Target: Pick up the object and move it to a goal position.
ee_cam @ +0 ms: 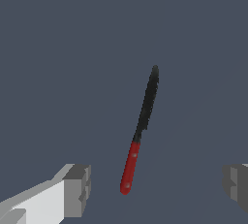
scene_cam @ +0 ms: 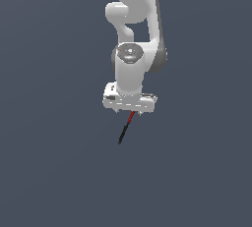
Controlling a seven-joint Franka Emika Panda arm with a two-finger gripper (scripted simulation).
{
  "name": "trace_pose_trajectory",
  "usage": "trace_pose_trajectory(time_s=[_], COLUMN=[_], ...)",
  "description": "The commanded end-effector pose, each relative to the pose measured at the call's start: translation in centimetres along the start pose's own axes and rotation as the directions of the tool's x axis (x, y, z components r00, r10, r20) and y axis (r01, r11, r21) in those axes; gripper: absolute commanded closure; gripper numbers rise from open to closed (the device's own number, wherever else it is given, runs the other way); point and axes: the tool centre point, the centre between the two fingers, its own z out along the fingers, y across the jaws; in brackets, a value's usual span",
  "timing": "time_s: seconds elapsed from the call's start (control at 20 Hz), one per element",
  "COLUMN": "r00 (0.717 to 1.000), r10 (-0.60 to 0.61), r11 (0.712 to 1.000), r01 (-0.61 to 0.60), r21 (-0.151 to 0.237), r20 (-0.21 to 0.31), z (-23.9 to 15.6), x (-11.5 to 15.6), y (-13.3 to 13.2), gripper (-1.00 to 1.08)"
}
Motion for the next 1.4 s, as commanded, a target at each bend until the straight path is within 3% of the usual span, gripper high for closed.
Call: trace_pose_trajectory(time_s=[0.0, 0.55, 1.05, 1.35], r00=[0.999, 0.971, 0.967, 0.967], r10=[0.054, 0.238, 0.253, 0.256], r11=[0.999, 0.971, 0.967, 0.967], r01=[-0.054, -0.238, -0.253, -0.256], r21=[0.002, 0.004, 0.003, 0.004], r20=[-0.001, -0.007, -0.007, -0.008], z=[1.8, 7.8, 8.8, 11.5], x=[0.0, -0.3, -0.4, -0.4], y=[0.1, 0.7, 0.7, 0.8], gripper=[-0.92, -0.92, -0.92, -0.92])
